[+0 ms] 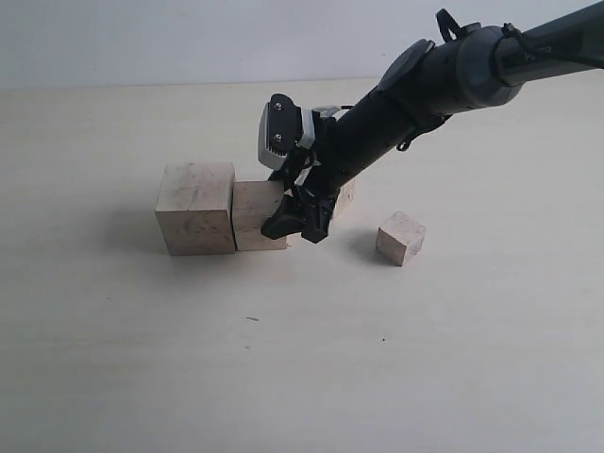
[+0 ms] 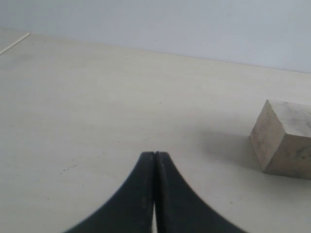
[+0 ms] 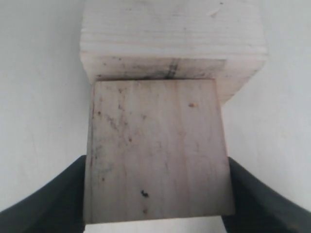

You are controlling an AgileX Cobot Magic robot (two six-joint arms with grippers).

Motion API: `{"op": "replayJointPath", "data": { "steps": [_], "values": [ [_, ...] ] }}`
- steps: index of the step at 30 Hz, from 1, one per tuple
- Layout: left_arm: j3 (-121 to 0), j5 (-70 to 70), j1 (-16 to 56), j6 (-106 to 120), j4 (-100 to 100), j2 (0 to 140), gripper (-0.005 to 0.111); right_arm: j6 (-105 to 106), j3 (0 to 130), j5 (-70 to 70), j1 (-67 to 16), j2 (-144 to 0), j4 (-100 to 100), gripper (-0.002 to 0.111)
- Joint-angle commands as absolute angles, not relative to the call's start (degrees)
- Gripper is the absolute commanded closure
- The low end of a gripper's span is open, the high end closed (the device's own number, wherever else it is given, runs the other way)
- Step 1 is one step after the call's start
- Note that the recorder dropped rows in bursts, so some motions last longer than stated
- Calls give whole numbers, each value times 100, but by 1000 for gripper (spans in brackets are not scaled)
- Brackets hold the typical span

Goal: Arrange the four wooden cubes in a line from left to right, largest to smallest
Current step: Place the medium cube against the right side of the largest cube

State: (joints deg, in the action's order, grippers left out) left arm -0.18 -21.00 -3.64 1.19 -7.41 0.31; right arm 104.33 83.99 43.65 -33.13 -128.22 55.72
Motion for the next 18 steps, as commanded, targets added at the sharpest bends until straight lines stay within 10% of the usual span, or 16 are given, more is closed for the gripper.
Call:
{"op": "replayJointPath", "data": {
  "steps": [1,8,15,18],
  "values": [
    [0,-2062,-329,125,-731,0,107,10499,8390,4308,-3296,-12890,5536,108],
    [0,-2062,-329,125,-731,0,107,10488,8390,4350,-3296,-12890,5536,102],
    [0,-2062,-329,125,-731,0,107,10477,8390,4462,-3296,-12890,5965,33],
    [0,-2062,-329,125,-731,0,107,10477,8390,4451,-3296,-12879,5940,31]
  ]
}}
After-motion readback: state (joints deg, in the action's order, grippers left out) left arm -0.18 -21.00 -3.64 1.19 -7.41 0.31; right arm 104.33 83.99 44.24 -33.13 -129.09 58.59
